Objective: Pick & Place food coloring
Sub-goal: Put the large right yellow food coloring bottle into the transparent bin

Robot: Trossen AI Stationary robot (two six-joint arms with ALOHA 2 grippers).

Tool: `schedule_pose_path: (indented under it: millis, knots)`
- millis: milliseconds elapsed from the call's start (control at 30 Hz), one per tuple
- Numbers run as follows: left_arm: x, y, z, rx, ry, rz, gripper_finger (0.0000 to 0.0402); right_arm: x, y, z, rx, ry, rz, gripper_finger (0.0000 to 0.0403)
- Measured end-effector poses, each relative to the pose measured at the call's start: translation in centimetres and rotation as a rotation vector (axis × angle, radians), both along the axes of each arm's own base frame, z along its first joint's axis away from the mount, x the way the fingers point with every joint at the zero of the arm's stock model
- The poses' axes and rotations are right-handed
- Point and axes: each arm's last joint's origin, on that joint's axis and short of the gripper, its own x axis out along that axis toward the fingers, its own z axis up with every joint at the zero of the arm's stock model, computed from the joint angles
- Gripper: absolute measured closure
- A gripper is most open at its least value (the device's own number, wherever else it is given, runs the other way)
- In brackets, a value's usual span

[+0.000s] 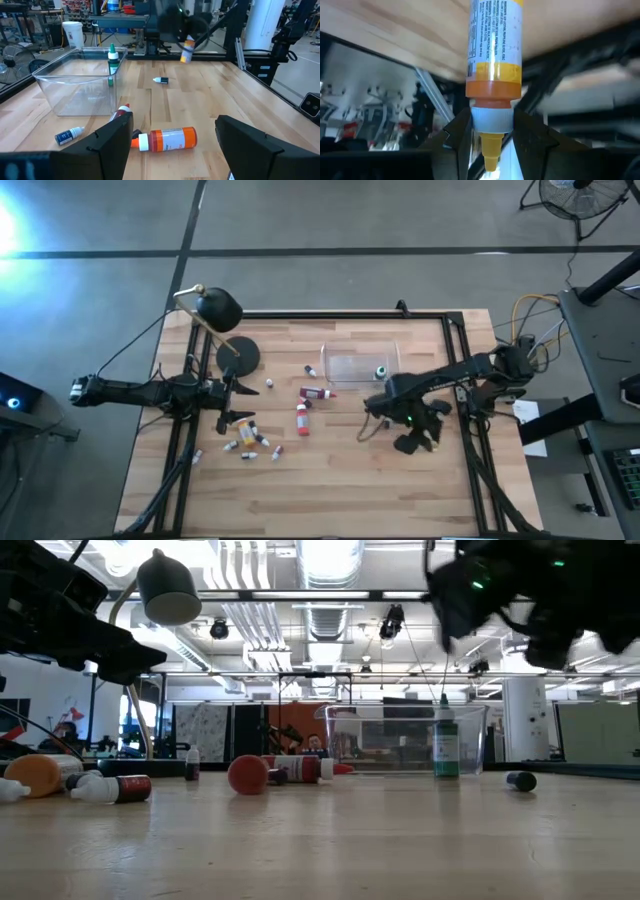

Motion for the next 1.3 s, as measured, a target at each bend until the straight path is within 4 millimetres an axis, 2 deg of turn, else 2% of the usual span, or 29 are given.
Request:
schedule_pose_path:
  millis: [133, 267, 533, 733, 1067, 1300]
  knots:
    - [0.0, 0.0, 0.0, 0.0, 0.0, 0.0, 0.0145, -2.0, 1.0, -1.8, 0.056, 0.124, -0.022, 0.0294]
    - [0.0, 0.0, 0.0, 0.0, 0.0, 0.0, 0.0145, -3.1, 2.0, -3.2, 0.127, 0.158, -0.042, 0.0293]
    - [0.0, 0.0, 0.0, 0.0, 0.0, 0.0, 0.0145, -3.0, 2.5, -5.4, 0.099, 0.12, -0.117, 0.0293]
    - [0.0, 0.0, 0.0, 0.0, 0.0, 0.0, 0.0145, -2.9, 2.6, -5.4, 0.083, 0.116, -0.131, 0.0281]
    - [0.0, 0.0, 0.0, 0.0, 0.0, 0.0, 0.0145, -2.2, 2.6, -5.2, -0.048, 0.031, -0.059, 0.0199]
    - [0.0, 0.0, 0.0, 0.0, 0.001, 0.0, 0.0145, -1.4, 2.9, -3.3, -0.227, -0.112, 0.024, 0.0164]
